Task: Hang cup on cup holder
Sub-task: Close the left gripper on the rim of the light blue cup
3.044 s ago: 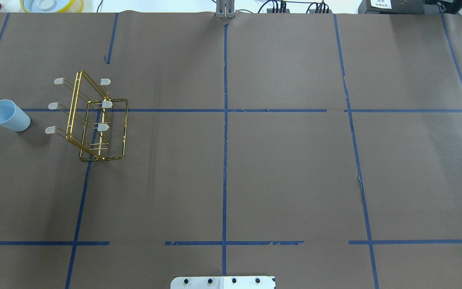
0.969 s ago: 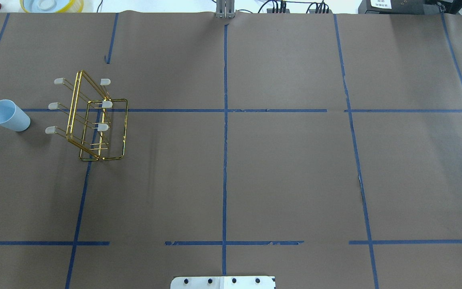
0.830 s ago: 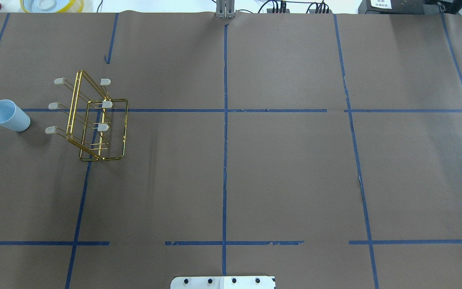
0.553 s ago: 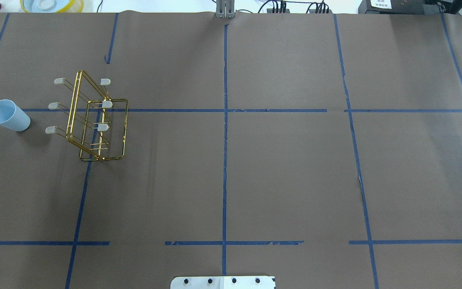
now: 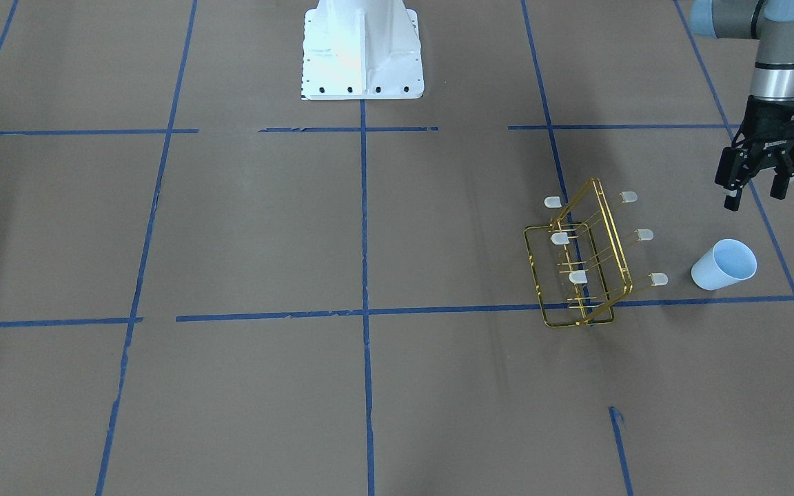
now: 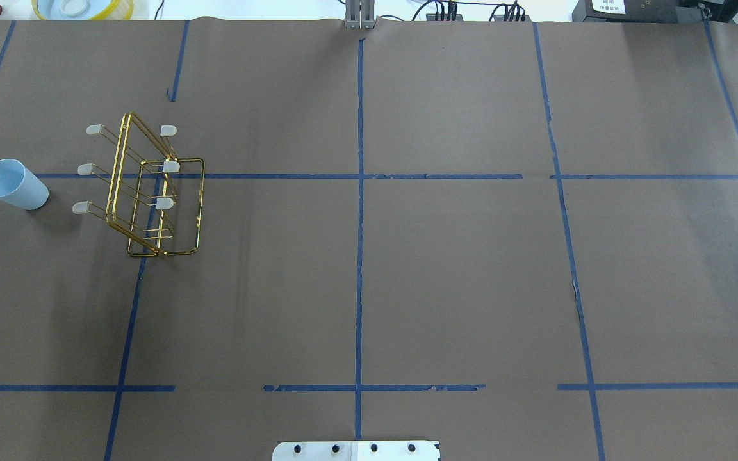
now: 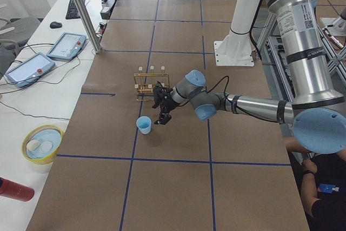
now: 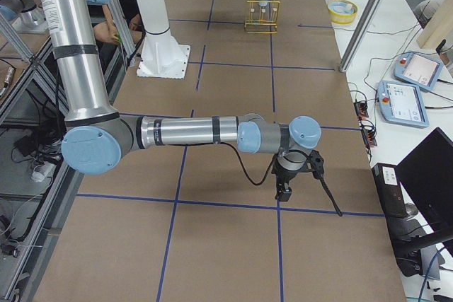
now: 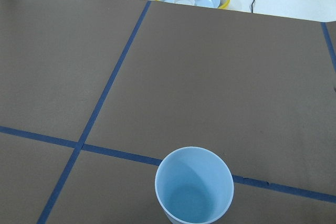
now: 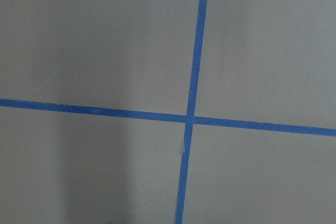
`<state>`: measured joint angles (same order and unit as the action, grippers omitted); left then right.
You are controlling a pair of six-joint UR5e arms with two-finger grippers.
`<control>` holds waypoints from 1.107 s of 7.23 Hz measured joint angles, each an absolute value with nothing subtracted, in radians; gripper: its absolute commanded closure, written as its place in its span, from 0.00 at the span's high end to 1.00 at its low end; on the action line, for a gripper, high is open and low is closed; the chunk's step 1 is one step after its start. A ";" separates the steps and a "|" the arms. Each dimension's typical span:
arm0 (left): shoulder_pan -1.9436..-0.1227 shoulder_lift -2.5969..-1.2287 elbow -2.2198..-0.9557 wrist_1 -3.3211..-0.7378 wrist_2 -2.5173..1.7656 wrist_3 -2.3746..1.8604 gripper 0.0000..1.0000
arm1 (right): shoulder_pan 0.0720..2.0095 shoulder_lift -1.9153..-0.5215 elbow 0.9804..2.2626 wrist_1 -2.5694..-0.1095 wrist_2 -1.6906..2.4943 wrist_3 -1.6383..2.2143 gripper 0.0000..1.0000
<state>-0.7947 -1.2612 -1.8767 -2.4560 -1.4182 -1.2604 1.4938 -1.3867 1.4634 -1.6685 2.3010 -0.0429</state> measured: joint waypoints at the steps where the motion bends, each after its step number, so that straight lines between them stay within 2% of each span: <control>1: -0.737 -1.263 -1.860 -2.459 -1.336 -1.318 1.00 | 1.494 -1.387 1.463 -1.668 2.301 -0.043 1.00; 5: -0.557 -1.348 -1.720 -2.455 -1.045 -1.487 1.00 | 1.494 -1.387 1.463 -1.668 2.301 -0.043 1.00; 8: -0.520 -1.397 -1.627 -2.449 -0.853 -1.524 1.00 | 1.494 -1.387 1.463 -1.668 2.301 -0.043 1.00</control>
